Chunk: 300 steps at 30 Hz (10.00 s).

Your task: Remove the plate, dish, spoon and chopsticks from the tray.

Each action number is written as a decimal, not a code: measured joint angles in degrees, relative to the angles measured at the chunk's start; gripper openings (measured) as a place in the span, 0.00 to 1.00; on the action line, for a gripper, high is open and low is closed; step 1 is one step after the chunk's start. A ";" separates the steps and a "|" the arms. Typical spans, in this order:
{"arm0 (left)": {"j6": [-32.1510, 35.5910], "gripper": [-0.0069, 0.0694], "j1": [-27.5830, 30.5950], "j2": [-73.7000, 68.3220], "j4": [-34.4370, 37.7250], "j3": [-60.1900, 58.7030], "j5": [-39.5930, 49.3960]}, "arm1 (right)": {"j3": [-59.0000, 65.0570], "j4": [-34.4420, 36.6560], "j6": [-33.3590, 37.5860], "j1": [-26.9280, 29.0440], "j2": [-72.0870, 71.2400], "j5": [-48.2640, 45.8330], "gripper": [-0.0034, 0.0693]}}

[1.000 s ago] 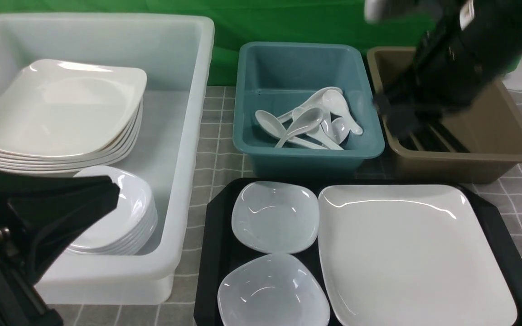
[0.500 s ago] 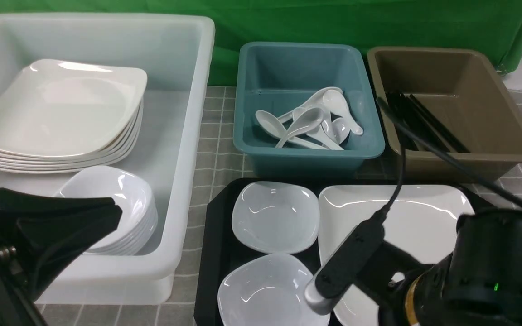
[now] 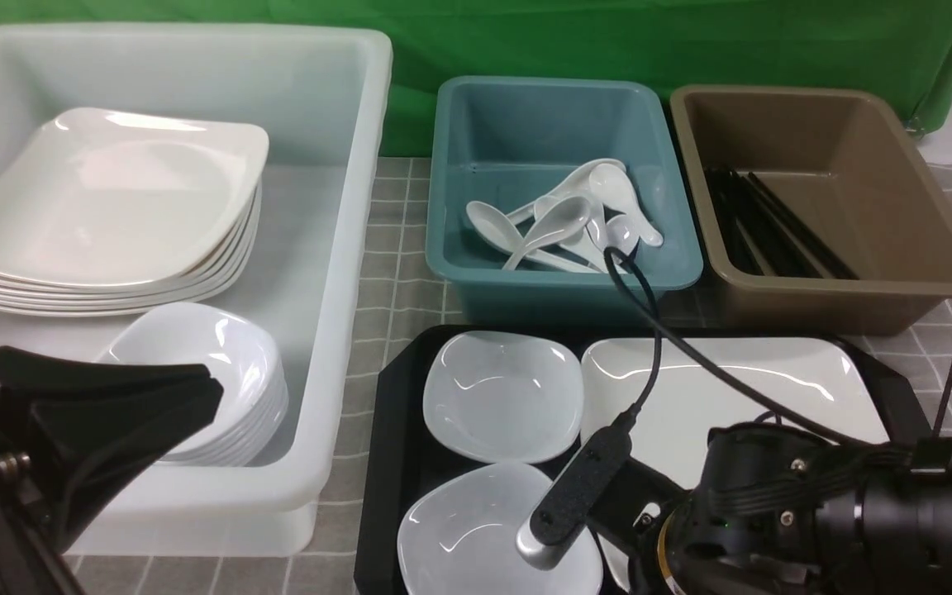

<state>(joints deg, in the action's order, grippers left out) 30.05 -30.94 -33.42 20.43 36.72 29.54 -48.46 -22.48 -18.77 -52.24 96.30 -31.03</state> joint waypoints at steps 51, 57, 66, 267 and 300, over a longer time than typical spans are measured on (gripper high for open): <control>-0.90 0.10 0.00 0.00 -3.05 0.17 0.21 | -20.12 -1.16 0.45 -13.82 -19.96 -35.68 0.13; -13.07 0.10 0.00 1.05 -12.71 4.21 6.38 | -32.23 -2.00 6.28 -17.02 -19.83 -35.90 0.13; -33.74 0.10 0.00 12.04 -28.66 5.21 14.48 | -51.32 -3.51 32.55 -17.09 -16.19 -28.70 0.13; 2.85 0.12 -32.13 -55.09 -28.42 14.81 4.64 | -13.57 9.45 10.72 3.62 -62.55 -35.84 0.12; 0.52 0.12 14.29 -49.39 -31.78 18.11 12.54 | -13.57 12.09 10.73 3.62 -62.60 -30.56 0.12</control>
<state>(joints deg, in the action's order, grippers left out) 30.56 -16.65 -82.81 -11.35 54.84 42.08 -62.03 -10.38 -8.03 -48.62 33.70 -61.58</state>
